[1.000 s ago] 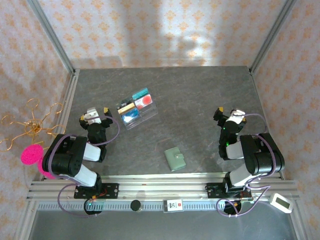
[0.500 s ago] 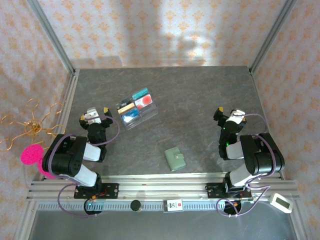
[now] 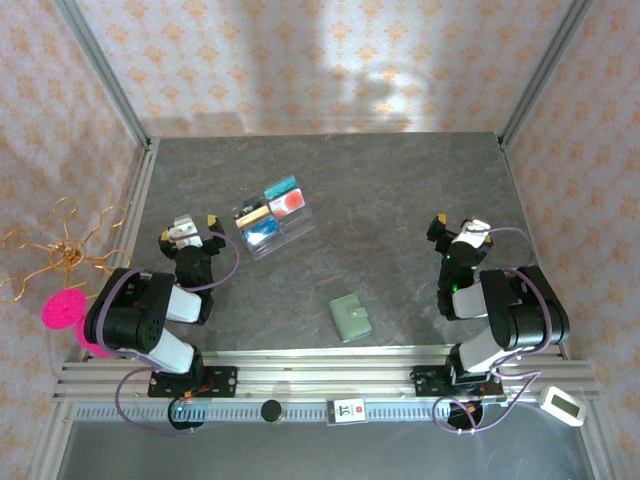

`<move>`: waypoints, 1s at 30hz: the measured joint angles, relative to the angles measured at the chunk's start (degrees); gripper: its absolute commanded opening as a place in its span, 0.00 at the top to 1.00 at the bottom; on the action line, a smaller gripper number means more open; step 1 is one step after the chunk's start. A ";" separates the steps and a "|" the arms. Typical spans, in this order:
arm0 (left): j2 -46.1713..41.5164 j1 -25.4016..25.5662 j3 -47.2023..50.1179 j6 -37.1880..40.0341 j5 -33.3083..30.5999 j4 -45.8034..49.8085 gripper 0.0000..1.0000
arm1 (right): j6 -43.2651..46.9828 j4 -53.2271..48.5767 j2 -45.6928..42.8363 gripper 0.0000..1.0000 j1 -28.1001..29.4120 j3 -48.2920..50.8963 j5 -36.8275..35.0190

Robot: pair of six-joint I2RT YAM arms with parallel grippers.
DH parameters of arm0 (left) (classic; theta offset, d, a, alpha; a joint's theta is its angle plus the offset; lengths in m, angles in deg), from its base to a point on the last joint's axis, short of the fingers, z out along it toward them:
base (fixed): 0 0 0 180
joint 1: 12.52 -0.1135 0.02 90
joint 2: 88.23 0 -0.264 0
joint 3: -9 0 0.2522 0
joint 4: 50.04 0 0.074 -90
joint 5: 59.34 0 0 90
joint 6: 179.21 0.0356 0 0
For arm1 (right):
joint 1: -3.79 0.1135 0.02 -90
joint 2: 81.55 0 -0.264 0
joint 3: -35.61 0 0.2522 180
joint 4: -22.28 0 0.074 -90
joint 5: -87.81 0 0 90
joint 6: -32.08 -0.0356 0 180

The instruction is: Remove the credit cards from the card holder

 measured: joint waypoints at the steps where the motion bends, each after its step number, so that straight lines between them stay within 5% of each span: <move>1: 0.00 0.00 0.00 0.00 0.00 -0.02 0.01 | 0.00 0.00 0.00 0.00 0.00 0.00 0.00; 12: -12.61 1.53 -0.02 1.29 0.07 7.32 0.01 | 0.00 -0.98 -2.47 0.00 0.04 0.02 -0.31; 16: -18.58 1.62 -0.37 -0.28 0.02 13.05 0.01 | -0.50 -9.88 -9.18 0.00 0.44 -2.49 -1.81; 23: -28.68 5.25 -0.74 -3.61 -0.02 22.12 0.01 | -13.03 -19.50 -18.29 0.00 1.88 -8.15 -4.81; 30: -34.97 7.15 -0.87 -8.50 0.37 26.64 0.01 | -26.05 -28.41 -12.70 0.00 0.87 -14.10 11.72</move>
